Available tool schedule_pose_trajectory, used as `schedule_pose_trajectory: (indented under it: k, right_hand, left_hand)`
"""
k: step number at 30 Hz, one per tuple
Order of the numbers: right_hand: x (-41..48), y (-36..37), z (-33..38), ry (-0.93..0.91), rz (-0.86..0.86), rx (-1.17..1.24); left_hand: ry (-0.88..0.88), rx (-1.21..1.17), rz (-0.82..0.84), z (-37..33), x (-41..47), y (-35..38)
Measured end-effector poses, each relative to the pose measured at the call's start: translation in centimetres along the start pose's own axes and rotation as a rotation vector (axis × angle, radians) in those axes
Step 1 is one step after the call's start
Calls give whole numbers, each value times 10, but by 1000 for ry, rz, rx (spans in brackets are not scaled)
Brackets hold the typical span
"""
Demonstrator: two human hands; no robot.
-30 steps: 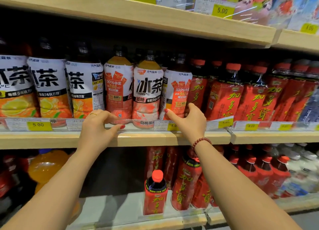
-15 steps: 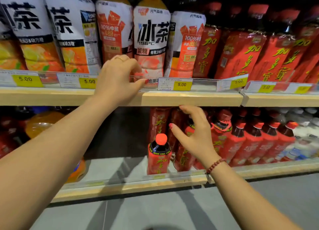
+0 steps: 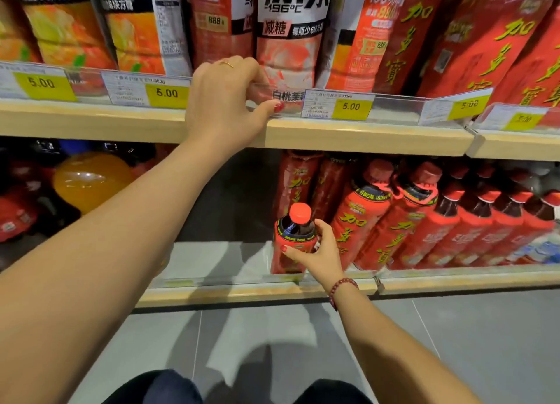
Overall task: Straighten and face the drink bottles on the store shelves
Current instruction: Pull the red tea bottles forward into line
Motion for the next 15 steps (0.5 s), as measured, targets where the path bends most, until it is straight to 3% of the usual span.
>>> schedule_pose_trajectory:
  k: [4, 15]
  right_hand:
    - [7, 16, -11, 58, 103, 77]
    - [37, 16, -31, 92, 155, 78]
  left_hand:
    - [21, 15, -32, 1, -2, 0]
    - [59, 61, -76, 1, -5, 1]
Point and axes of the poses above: each hand's wrist, its own x-axis towards the middle knuckle, its own y-axis out of the palm, z = x × y, the point moved 7 cm from there along x, towards the middle knuckle, and after that the axes turned 13 degrees about y, right-handed, at the moved point
